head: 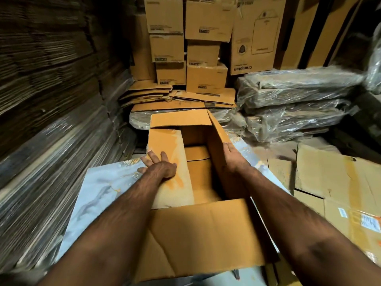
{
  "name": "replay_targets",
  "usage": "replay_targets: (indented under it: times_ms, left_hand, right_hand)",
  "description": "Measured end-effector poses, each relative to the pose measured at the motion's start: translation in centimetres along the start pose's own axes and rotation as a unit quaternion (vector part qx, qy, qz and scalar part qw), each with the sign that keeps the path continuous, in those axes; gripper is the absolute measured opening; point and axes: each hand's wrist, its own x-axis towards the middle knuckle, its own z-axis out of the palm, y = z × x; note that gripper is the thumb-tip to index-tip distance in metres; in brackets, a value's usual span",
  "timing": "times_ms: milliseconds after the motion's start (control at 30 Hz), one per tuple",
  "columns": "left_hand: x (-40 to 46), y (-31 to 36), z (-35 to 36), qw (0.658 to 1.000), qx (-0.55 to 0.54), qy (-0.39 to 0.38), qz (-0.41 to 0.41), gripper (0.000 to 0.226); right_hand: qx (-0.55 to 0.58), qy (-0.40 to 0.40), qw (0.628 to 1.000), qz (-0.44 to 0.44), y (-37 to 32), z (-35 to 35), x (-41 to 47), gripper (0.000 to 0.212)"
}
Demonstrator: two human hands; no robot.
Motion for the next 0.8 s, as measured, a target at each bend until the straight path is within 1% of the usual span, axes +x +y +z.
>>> replay_targets:
  times_ms: [67,133,267,333,367,433,500,533,633,733,800]
  left_hand:
    - [0.4,0.3,0.1,1.0,-0.005,0.005,-0.01,0.078]
    - [0.7,0.3,0.0,1.0,-0.01,0.009,-0.01,0.078]
    - [1.5,-0.1,-0.6,0.999,-0.032,0.008,-0.006,0.078]
    - [1.9,0.1,-1.0,0.999,-0.039,0.023,-0.006,0.078]
    - [2.2,0.3,-1.2,0.998,-0.045,0.036,-0.005,0.078]
    - [3.1,0.6,-1.8,0.996,-0.06,0.069,0.0,0.079]
    - [4.5,0.9,-2.5,0.993,-0.074,0.094,0.008,0.077]
    - [5.3,0.9,-2.9,0.992,-0.078,0.095,0.009,0.076]
    - [8.1,1.2,-4.1,0.994,-0.082,0.07,-0.01,0.086]
    - [10.7,1.7,-5.1,0.985,-0.133,0.095,-0.06,0.102]
    - [12.2,2.0,-5.7,0.977,-0.162,0.105,-0.089,0.106]
  right_hand:
    - [-0.023,0.012,1.0,0.008,-0.1,-0.4,0.3,0.078]
    - [-0.06,0.001,0.998,0.02,-0.4,-1.0,1.0,0.071]
    - [-0.163,-0.012,0.986,0.036,-1.4,-2.0,3.0,0.079]
    - [-0.187,0.007,0.982,-0.003,-2.0,-2.0,4.1,0.083]
    - [-0.187,0.013,0.982,-0.031,-2.4,-1.9,4.8,0.084]
    - [-0.171,0.002,0.982,-0.08,-3.1,-1.7,6.5,0.085]
    - [-0.166,-0.022,0.98,-0.109,-3.6,-1.5,8.2,0.084]
    - [-0.171,-0.028,0.978,-0.117,-3.6,-1.5,9.1,0.083]
    - [-0.193,-0.035,0.972,-0.128,-3.5,-1.8,12.0,0.083]
    - [-0.153,-0.073,0.978,-0.124,-4.2,-2.0,14.8,0.085]
    - [-0.127,-0.093,0.981,-0.115,-4.7,-1.9,16.7,0.087]
